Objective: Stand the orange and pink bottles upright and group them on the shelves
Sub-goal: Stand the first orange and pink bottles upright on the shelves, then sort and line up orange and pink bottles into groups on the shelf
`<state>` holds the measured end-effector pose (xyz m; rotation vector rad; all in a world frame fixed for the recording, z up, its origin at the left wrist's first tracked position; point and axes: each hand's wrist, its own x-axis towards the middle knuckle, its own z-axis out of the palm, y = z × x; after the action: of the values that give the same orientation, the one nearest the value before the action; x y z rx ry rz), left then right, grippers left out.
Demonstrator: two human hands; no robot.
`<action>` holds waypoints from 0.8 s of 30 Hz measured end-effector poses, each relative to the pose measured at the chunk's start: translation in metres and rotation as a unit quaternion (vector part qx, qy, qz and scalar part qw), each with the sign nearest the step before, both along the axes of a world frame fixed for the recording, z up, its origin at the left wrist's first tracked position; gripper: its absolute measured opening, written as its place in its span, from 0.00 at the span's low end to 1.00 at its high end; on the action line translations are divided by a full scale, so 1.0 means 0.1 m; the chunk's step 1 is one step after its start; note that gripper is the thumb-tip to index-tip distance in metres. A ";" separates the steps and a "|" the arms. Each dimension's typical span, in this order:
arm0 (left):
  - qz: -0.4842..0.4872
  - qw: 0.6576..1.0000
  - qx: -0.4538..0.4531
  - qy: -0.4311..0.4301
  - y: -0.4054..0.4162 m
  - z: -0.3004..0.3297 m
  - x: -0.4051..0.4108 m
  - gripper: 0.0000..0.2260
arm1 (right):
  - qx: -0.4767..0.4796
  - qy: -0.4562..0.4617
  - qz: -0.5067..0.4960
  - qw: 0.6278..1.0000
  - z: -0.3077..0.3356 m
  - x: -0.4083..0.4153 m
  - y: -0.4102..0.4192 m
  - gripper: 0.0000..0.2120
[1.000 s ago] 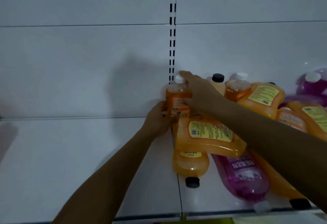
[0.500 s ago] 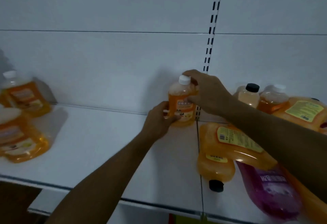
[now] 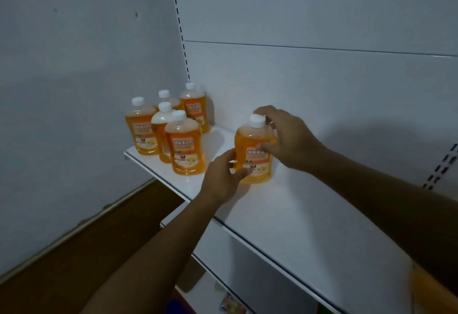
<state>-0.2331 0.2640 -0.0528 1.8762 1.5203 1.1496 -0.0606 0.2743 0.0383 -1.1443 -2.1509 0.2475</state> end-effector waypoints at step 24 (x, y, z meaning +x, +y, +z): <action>-0.022 0.997 0.020 -0.066 0.90 -0.14 -0.54 0.28 | -0.035 0.019 0.040 0.998 -0.20 -0.87 1.48 0.29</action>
<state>-0.2871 0.3536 -0.0665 1.8122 1.3877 1.2670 -0.1477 0.4222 0.0188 -1.0850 -2.1723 0.3808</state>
